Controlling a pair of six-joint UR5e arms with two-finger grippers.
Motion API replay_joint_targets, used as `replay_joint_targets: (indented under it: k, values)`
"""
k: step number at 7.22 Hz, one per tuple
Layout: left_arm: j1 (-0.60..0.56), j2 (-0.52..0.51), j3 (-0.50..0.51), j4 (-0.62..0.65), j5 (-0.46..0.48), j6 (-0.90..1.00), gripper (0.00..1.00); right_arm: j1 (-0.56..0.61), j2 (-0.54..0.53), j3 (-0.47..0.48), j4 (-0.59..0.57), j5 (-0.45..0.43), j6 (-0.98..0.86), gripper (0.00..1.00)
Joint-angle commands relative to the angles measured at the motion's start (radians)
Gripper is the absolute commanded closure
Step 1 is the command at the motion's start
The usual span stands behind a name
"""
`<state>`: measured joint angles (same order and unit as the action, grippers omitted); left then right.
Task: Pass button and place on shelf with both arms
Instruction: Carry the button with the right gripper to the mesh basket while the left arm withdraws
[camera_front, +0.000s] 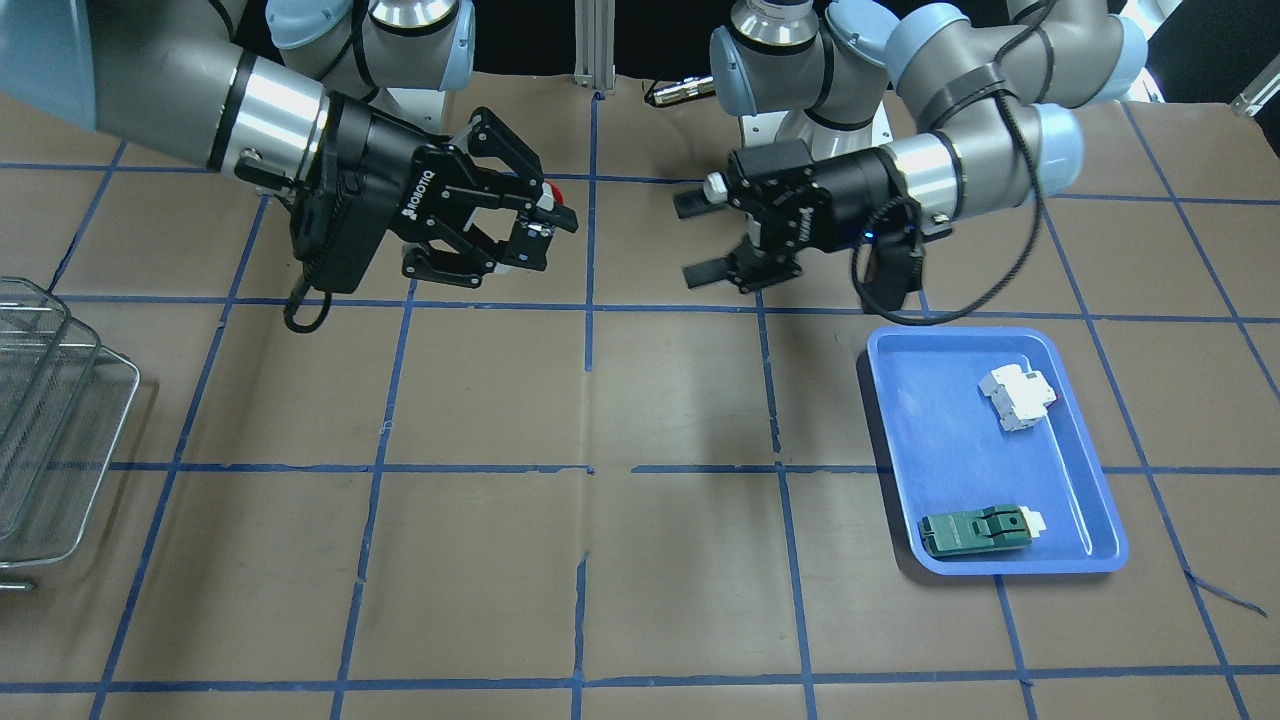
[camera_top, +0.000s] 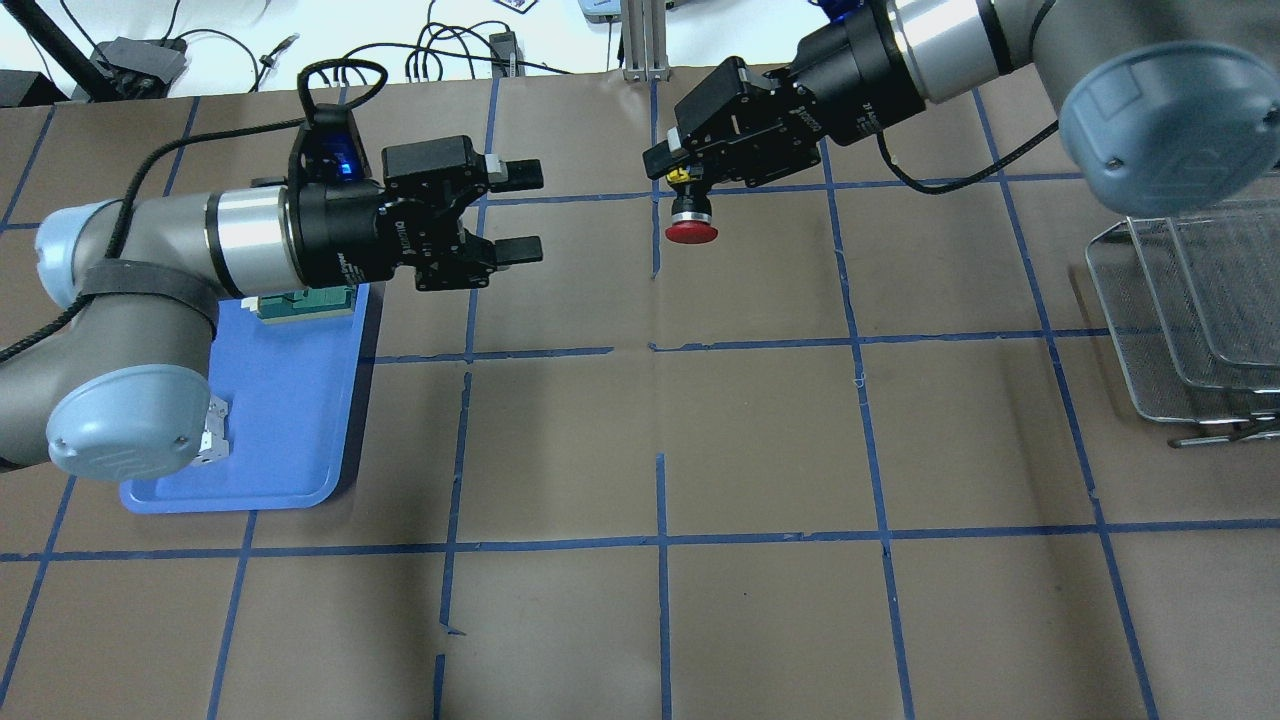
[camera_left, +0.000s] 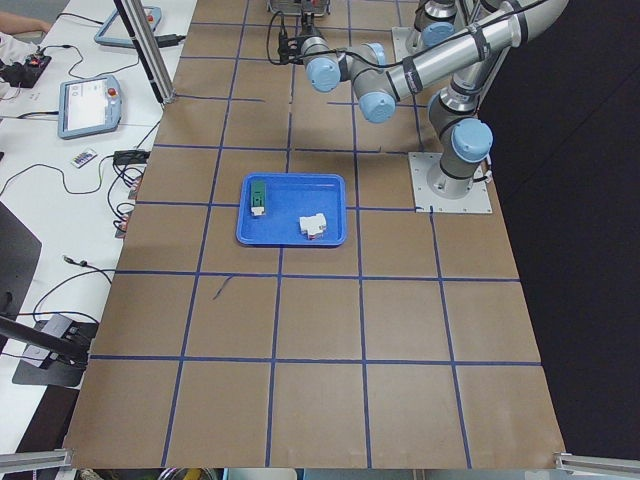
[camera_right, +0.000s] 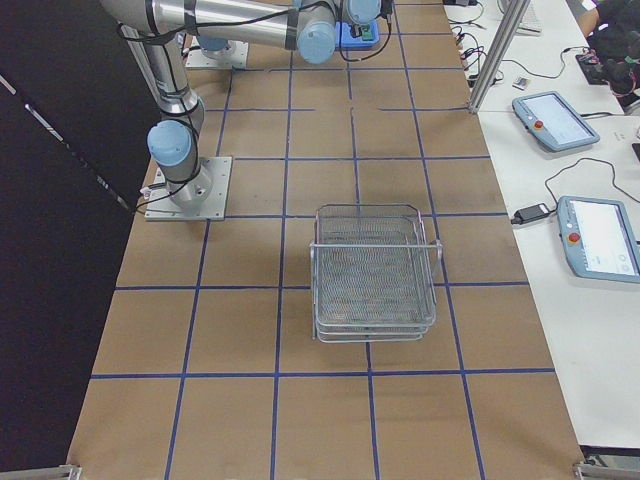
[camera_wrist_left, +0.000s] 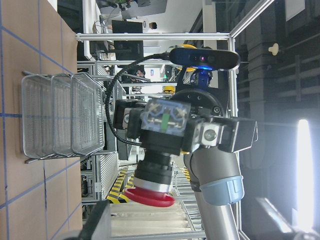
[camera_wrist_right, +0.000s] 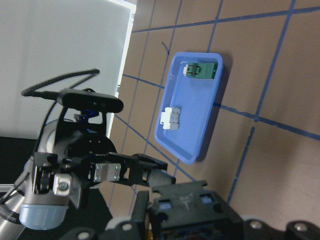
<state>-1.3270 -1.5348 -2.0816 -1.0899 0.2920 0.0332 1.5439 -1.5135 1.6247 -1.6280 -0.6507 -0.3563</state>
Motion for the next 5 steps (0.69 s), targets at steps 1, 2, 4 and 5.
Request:
replay_joint_targets:
  k: [1,2,4,5]
  values:
    - [0.049,-0.031,0.125,0.045,0.460,-0.047,0.00,-0.054,-0.066,-0.022,-0.001,-0.267,-0.042,0.95]
    - [0.043,-0.041,0.212,-0.031,0.663,-0.047,0.00,-0.132,-0.098,-0.022,0.000,-0.364,-0.141,0.95]
    - [-0.039,-0.041,0.390,-0.248,1.057,-0.048,0.00,-0.359,-0.142,-0.022,0.040,-0.516,-0.204,0.92]
    - [-0.102,-0.044,0.482,-0.362,1.193,-0.048,0.00,-0.429,-0.143,-0.025,0.046,-0.621,-0.242,0.91]
